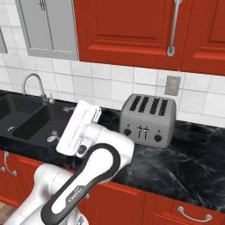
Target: Retrieve the wine glasses from the counter and place one next to each plate.
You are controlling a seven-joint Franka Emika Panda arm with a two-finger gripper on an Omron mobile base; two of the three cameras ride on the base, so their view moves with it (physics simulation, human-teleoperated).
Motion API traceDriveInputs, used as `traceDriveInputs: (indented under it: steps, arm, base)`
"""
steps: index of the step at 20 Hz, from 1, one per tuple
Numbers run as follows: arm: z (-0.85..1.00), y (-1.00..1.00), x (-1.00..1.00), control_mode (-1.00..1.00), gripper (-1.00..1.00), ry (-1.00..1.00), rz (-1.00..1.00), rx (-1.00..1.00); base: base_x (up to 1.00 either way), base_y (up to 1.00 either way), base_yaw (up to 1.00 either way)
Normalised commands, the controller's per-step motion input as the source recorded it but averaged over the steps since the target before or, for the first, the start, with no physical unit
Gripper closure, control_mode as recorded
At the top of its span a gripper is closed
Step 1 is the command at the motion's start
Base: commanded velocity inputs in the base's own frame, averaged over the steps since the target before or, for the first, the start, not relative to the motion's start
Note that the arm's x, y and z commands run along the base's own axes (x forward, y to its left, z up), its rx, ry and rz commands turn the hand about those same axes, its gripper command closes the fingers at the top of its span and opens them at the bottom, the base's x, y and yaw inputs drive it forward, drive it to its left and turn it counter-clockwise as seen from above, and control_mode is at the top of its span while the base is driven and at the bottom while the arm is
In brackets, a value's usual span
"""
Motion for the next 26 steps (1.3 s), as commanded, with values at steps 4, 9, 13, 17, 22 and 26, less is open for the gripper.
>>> traceDriveInputs:
  steps: [4,9,13,17,22,26]
  arm:
    - [-0.48,-0.16,0.49,-1.0,-1.0,0.22,0.0,-0.09]
    - [-0.47,-0.45,0.33,-1.0,-1.0,0.23,0.0,-0.06]
    - [-0.61,-0.4,0.25,-1.0,-1.0,0.12,-0.02,-0.08]
    - [-0.49,-0.1,0.17,-1.0,-1.0,0.1,-0.03,-0.1]
    - [-0.29,0.0,0.31,-1.0,-1.0,0.11,-0.1,-0.06]
    - [-0.21,0.0,0.41,-1.0,-1.0,0.01,-0.15,-0.06]
  base:
    - [0.0,0.0,0.0]
    - [0.0,0.0,0.0]
    - [0.0,0.0,0.0]
    - [0.0,0.0,0.0]
    - [0.0,0.0,0.0]
    - [0.0,0.0,0.0]
